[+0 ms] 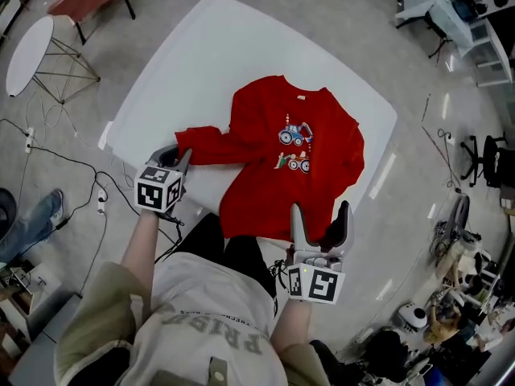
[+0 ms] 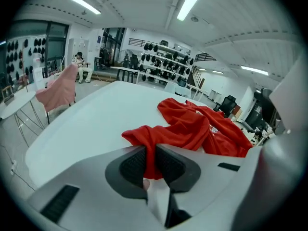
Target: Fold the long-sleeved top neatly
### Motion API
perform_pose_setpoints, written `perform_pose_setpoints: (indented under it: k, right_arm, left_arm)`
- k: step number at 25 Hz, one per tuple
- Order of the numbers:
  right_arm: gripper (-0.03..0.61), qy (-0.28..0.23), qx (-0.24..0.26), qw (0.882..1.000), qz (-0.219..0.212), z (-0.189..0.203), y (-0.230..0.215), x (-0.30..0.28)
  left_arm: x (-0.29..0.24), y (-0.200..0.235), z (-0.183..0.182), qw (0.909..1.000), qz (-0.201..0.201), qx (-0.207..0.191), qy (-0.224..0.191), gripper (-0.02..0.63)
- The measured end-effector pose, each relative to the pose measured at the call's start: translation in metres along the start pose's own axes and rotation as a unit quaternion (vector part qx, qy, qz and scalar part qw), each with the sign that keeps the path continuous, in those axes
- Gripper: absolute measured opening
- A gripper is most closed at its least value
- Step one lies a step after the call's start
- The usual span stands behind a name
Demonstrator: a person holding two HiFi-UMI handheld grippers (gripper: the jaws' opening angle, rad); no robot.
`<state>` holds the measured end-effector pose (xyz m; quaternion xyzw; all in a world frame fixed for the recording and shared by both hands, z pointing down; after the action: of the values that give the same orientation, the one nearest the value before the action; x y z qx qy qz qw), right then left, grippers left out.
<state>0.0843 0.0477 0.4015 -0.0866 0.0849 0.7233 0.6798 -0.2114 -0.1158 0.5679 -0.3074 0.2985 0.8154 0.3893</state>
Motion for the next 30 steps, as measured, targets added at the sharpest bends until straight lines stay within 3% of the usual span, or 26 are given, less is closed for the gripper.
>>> perform_pose_setpoints:
  k: [7,12,16,22,30]
  right_arm:
    - [0.426,-0.006,0.000,1.000,-0.010,-0.002,-0.013,0.000]
    - [0.427,-0.010,0.015,0.999,-0.040,-0.004,-0.018,0.002]
    - [0.426,-0.018,0.023,0.998,-0.061,-0.010,-0.033,0.009]
    - [0.427,-0.034,0.026,0.996,-0.083,-0.014,-0.066,0.019]
    - [0.427,-0.041,0.020,0.994,-0.099,-0.014,-0.106,0.030]
  left_arm:
    - [0.045,0.023,-0.017,0.9970,-0.054,0.004,-0.055,0.035]
    - [0.089,0.029,-0.046,0.9860,-0.119,-0.052,-0.105,0.034]
    - [0.125,-0.005,-0.080,0.9734,-0.139,-0.103,-0.151,0.032]
    - [0.130,-0.102,-0.109,0.9571,-0.110,-0.202,-0.176,0.032]
    - [0.068,-0.240,-0.085,0.9485,0.006,-0.281,-0.146,0.032]
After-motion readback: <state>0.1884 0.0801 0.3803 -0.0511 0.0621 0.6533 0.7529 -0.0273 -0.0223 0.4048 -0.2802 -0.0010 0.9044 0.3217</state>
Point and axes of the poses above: the fingertips, and each gripper's own axes: x backward along the fingers, y to its left, z out of its underside, the point moved 5 cm from there along x, backward along the fingers, and after that the axes turned 2 degrees about x, right-handed, at the moved point
